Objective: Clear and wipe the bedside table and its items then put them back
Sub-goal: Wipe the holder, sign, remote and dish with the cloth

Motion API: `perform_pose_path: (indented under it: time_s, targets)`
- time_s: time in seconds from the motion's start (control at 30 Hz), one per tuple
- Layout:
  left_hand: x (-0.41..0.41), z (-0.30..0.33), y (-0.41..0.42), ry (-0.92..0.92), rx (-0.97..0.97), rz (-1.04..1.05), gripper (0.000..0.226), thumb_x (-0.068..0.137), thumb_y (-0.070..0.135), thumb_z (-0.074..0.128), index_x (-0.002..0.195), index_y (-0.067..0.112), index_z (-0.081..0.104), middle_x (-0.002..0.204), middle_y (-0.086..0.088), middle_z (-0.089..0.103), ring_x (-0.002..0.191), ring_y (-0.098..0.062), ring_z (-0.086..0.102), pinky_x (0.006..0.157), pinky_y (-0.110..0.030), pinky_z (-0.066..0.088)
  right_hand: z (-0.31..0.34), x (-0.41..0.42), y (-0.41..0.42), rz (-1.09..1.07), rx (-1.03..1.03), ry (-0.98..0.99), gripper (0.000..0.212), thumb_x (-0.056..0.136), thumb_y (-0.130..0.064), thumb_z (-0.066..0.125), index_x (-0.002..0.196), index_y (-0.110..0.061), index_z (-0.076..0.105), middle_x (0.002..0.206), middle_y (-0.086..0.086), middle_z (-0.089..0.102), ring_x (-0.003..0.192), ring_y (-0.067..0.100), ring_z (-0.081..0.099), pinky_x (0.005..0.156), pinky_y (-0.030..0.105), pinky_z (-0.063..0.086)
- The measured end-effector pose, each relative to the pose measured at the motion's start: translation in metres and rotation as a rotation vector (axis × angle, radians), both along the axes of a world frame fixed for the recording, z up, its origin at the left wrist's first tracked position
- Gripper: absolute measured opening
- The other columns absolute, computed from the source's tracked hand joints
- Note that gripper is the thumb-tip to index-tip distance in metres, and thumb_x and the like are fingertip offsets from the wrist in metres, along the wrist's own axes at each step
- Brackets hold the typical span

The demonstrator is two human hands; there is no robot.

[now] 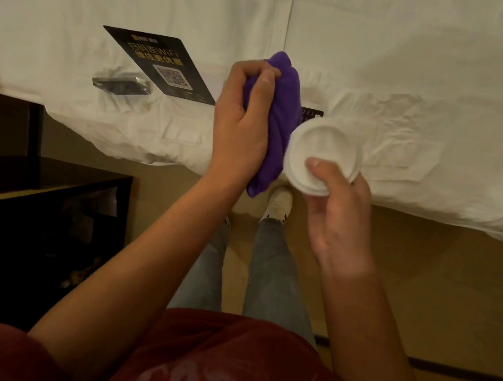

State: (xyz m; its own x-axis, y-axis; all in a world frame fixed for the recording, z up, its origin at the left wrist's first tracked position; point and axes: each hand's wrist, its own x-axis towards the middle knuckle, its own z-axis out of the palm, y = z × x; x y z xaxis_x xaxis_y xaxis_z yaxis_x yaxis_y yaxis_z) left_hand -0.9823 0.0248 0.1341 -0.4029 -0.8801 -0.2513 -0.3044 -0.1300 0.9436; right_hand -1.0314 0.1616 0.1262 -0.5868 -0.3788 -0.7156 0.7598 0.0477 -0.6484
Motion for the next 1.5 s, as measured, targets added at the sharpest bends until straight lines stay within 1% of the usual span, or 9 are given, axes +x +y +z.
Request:
perform_pose_path:
  time_s: [0.2, 0.43, 0.6, 0.77, 0.93, 1.17, 1.27, 1.4, 1.5]
  targets:
    - [-0.009, 0.002, -0.015, 0.007, -0.027, -0.181, 0.012, 0.104, 0.011, 0.051, 0.102, 0.006, 0.063, 0.094, 0.007, 0.065, 0.086, -0.001, 0.06, 0.082, -0.02, 0.047, 0.0, 0.011, 0.008, 0.17, 0.046, 0.01, 0.056, 0.06, -0.024, 0.087, 0.112, -0.015, 0.07, 0.103, 0.002, 0.077, 0.098, 0.018, 0.074, 0.079, 0.031, 0.059]
    - [0.003, 0.001, 0.006, -0.032, -0.002, -0.329, 0.014, 0.104, 0.014, 0.05, 0.102, 0.005, 0.061, 0.09, 0.011, 0.063, 0.083, -0.002, 0.059, 0.079, -0.02, 0.045, -0.003, -0.036, -0.012, -0.16, 0.072, -0.012, 0.029, 0.086, -0.012, 0.079, 0.114, -0.014, 0.07, 0.112, 0.009, 0.077, 0.105, 0.026, 0.075, 0.085, 0.042, 0.062]
    - [0.008, 0.002, 0.039, -0.002, 0.071, -0.182, 0.014, 0.105, 0.012, 0.049, 0.104, 0.005, 0.061, 0.092, 0.008, 0.063, 0.086, -0.001, 0.059, 0.082, -0.018, 0.046, -0.009, -0.037, -0.036, -0.286, 0.021, -0.131, 0.035, 0.099, -0.027, 0.067, 0.129, -0.01, 0.064, 0.127, 0.015, 0.071, 0.119, 0.035, 0.068, 0.082, 0.038, 0.059]
    - [0.002, 0.003, 0.025, 0.01, 0.046, -0.077, 0.012, 0.104, 0.01, 0.049, 0.103, 0.009, 0.061, 0.097, 0.007, 0.064, 0.093, -0.003, 0.06, 0.088, -0.02, 0.047, -0.007, -0.01, -0.023, -0.227, -0.019, -0.104, 0.057, 0.087, -0.018, 0.075, 0.14, -0.007, 0.058, 0.132, 0.015, 0.07, 0.124, 0.033, 0.065, 0.095, 0.039, 0.057]
    - [0.005, -0.001, 0.005, 0.012, 0.02, -0.069, 0.013, 0.104, 0.009, 0.051, 0.105, 0.002, 0.063, 0.097, 0.006, 0.065, 0.091, 0.0, 0.06, 0.087, -0.018, 0.046, -0.005, 0.004, 0.002, -0.075, 0.002, 0.106, 0.065, 0.067, -0.018, 0.087, 0.128, -0.022, 0.065, 0.126, 0.006, 0.071, 0.121, 0.023, 0.067, 0.099, 0.039, 0.056]
    - [0.0, -0.001, 0.001, 0.008, 0.022, -0.204, 0.01, 0.103, 0.008, 0.053, 0.102, 0.004, 0.063, 0.092, 0.006, 0.065, 0.086, -0.001, 0.06, 0.082, -0.019, 0.046, -0.001, 0.012, 0.005, -0.123, 0.127, 0.04, 0.017, 0.074, -0.037, 0.084, 0.091, -0.037, 0.083, 0.105, -0.006, 0.08, 0.101, 0.01, 0.076, 0.078, 0.02, 0.058]
    - [0.002, 0.0, 0.011, 0.007, 0.044, -0.195, 0.011, 0.104, 0.011, 0.052, 0.103, 0.005, 0.062, 0.091, 0.009, 0.065, 0.085, -0.001, 0.06, 0.082, -0.019, 0.047, -0.002, -0.003, -0.008, -0.211, 0.137, 0.062, 0.009, 0.085, -0.031, 0.079, 0.094, -0.03, 0.08, 0.103, -0.008, 0.08, 0.099, 0.011, 0.076, 0.078, 0.024, 0.06]
    - [0.008, 0.002, 0.035, 0.035, 0.094, -0.191, 0.009, 0.103, 0.013, 0.052, 0.1, 0.012, 0.06, 0.089, 0.014, 0.063, 0.084, 0.0, 0.059, 0.08, -0.017, 0.046, -0.005, -0.021, -0.029, -0.274, 0.117, 0.04, 0.023, 0.097, -0.037, 0.071, 0.115, -0.022, 0.071, 0.115, 0.003, 0.077, 0.106, 0.021, 0.075, 0.09, 0.042, 0.062]
    - [0.011, 0.002, 0.057, 0.069, 0.192, -0.222, 0.008, 0.104, 0.013, 0.053, 0.1, 0.014, 0.06, 0.09, 0.015, 0.063, 0.086, -0.001, 0.059, 0.081, -0.018, 0.046, -0.009, -0.032, -0.035, -0.26, 0.117, -0.03, 0.047, 0.094, -0.048, 0.071, 0.127, -0.015, 0.068, 0.113, 0.005, 0.078, 0.099, 0.021, 0.077, 0.077, 0.035, 0.064]
